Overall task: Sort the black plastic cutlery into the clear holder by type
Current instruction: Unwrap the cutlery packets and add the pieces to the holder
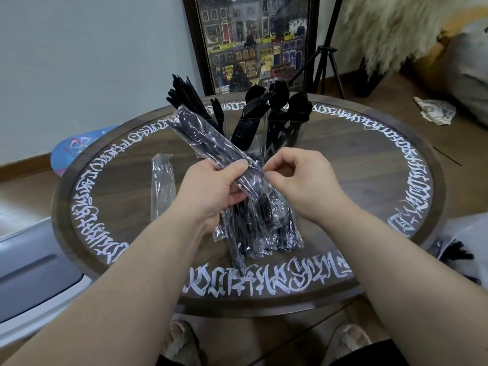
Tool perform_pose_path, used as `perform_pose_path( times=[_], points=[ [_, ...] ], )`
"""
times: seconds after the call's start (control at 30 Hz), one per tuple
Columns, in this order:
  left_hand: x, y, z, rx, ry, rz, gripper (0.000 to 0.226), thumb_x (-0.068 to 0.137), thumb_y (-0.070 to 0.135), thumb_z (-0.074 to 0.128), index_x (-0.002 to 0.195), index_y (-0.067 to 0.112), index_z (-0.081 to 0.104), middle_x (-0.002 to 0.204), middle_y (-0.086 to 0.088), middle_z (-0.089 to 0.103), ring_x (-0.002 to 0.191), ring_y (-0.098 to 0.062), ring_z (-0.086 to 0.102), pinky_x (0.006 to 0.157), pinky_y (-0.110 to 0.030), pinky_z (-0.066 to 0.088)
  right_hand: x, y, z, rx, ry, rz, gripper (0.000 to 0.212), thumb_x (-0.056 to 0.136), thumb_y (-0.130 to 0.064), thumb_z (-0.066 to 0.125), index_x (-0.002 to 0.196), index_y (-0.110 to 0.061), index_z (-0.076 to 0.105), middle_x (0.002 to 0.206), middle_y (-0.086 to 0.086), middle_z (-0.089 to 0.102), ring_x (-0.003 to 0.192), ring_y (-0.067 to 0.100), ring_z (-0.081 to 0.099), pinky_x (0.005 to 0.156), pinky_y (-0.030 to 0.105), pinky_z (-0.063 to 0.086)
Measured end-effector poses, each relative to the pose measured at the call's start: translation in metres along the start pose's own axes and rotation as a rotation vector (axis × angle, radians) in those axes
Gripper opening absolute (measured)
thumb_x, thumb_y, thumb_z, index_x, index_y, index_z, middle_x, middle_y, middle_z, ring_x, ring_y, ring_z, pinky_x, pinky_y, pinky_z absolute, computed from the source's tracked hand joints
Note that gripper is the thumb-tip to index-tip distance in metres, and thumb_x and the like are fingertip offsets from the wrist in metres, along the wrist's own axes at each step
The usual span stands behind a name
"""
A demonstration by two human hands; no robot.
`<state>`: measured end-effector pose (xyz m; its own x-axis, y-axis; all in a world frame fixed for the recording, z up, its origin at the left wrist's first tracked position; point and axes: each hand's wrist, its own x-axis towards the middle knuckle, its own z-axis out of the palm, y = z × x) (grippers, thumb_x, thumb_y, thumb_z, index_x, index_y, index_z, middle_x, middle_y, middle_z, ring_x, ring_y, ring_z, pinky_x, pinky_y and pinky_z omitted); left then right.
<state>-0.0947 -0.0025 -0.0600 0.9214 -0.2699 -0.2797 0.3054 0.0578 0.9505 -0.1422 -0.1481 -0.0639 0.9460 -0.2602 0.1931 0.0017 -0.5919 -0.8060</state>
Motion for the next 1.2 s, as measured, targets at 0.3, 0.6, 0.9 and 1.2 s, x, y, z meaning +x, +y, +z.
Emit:
perform_pose_path(
  times=[0.3,0.6,0.9,1.2],
  points=[
    [0.005,0.002,-0.005,-0.064,0.13,0.036,0.02,0.088,0.013,0.066,0.101,0.0,0.057,0.085,-0.013,0.072,0.066,-0.016,0.069,0.05,-0.021,0.051,-0.002,-0.002,-0.003,-0.008,-0.082,-0.09,0.024,0.086,-0.012,0.063,0.073,-0.031,0.056,0.084,-0.011,0.054,0.074,0.0,0.052,0.073,0.018,0.041],
    [0.0,0.001,0.0,-0.042,0.156,0.106,0.011,0.087,0.01,0.067,0.083,0.007,0.058,0.081,-0.011,0.069,0.069,-0.018,0.067,0.051,-0.021,0.052,-0.004,-0.01,0.002,-0.231,0.029,-0.263,0.029,0.081,-0.015,0.067,0.108,-0.024,0.062,0.099,-0.017,0.056,0.095,0.01,0.048,0.079,0.024,0.039],
    [0.003,0.0,0.0,-0.041,0.163,0.113,0.011,0.087,0.012,0.068,0.083,0.005,0.059,0.085,-0.014,0.07,0.069,-0.019,0.068,0.054,-0.021,0.052,-0.002,-0.002,0.007,-0.233,0.043,-0.3,0.01,0.083,-0.011,0.065,0.085,-0.019,0.07,0.085,-0.008,0.06,0.087,0.019,0.053,0.075,0.03,0.04],
    [0.011,0.004,-0.011,-0.047,0.226,0.15,0.014,0.087,0.015,0.068,0.089,0.005,0.059,0.089,-0.012,0.07,0.076,-0.02,0.068,0.055,-0.021,0.052,-0.003,0.002,-0.001,-0.193,-0.021,-0.22,0.01,0.085,-0.015,0.065,0.085,-0.023,0.072,0.101,-0.012,0.047,0.102,0.011,0.049,0.084,0.024,0.036]
  ],
)
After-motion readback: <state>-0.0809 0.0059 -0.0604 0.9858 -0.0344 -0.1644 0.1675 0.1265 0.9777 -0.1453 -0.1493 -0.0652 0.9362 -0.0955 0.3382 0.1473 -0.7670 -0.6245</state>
